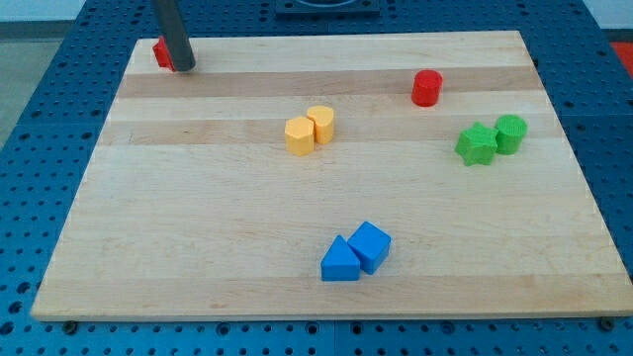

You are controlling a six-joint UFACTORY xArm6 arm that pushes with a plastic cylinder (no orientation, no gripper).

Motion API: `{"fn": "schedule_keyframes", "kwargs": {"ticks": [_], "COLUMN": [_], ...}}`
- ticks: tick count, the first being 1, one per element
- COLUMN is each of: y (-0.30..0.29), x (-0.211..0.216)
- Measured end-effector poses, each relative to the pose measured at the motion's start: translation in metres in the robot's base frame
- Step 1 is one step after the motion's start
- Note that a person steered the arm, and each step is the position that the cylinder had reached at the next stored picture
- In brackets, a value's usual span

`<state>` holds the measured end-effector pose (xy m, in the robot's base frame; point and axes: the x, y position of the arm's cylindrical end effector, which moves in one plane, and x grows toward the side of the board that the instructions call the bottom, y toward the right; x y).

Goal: Place the red circle diagonally to the top right of the yellow heart

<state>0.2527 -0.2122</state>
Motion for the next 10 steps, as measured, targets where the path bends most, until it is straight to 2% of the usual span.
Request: {"fn": "schedule_keyframes", "kwargs": {"ticks": [1,6,7,8,10], "y": [0.030,0.364,0.395,0.395,0.378], "x": [0.009,0.014,0.030,0.055,0.076]}}
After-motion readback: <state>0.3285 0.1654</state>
